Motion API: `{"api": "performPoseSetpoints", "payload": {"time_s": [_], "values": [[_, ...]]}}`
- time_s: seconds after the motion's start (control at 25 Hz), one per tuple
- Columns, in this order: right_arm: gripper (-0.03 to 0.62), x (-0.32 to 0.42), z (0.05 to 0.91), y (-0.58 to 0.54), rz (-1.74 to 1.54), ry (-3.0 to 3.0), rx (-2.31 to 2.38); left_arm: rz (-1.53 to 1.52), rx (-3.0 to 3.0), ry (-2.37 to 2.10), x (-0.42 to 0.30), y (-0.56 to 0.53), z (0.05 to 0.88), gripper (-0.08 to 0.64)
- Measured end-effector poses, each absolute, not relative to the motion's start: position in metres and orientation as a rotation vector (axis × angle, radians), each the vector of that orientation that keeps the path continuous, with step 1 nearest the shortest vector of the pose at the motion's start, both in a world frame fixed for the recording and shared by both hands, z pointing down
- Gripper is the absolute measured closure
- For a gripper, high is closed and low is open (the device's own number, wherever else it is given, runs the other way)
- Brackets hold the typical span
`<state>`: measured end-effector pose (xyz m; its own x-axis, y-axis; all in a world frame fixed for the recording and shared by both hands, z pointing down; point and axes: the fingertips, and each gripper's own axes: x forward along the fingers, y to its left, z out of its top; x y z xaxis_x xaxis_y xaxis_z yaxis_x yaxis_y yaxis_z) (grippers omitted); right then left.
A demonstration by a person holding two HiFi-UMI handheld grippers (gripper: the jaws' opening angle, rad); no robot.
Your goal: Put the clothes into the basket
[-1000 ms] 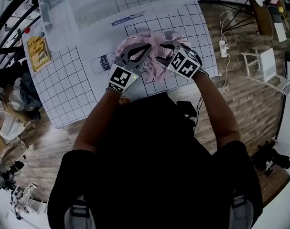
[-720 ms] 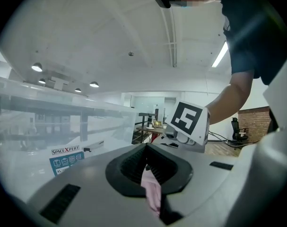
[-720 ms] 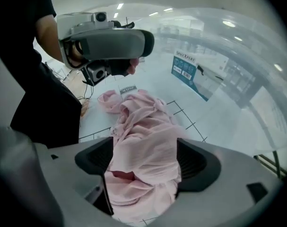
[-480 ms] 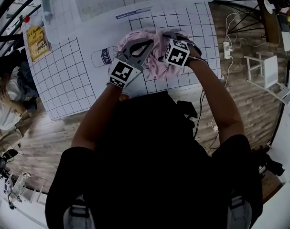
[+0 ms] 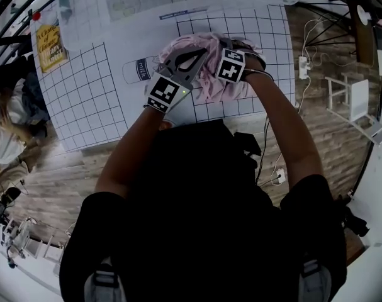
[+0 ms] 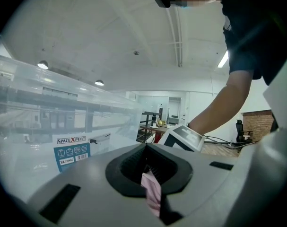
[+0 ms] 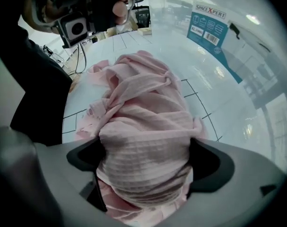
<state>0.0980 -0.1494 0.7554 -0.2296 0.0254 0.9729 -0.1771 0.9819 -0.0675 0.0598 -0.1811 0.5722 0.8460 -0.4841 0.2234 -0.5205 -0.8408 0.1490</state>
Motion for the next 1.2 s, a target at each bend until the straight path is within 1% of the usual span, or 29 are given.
{"api": "performPoseSetpoints", "payload": {"time_s": [0.68,0.8,1.0,1.2], "values": [[0.06,0.093,0.786,-0.169,0.181,-1.768,0.147,0.283,2.777,-0.836,0.05,-0.192,0.592,0.558],[0.104,0.093,0.786,-0.17,0.176,-1.766,0.153,0.289,2.767,-0.842,0.048,-0.191,0.594,0.558],[0.212,0.093,0.78,-0.171,0.176,-1.76,0.165,0.29,2.761,-0.862,0.044,-0.191,0.591,0.558],[0.275,0.092,0.769,-0.171,0.195,-1.777,0.196,0.277,2.763,-0.897,0.037,-0.195,0.583,0.558]]}}
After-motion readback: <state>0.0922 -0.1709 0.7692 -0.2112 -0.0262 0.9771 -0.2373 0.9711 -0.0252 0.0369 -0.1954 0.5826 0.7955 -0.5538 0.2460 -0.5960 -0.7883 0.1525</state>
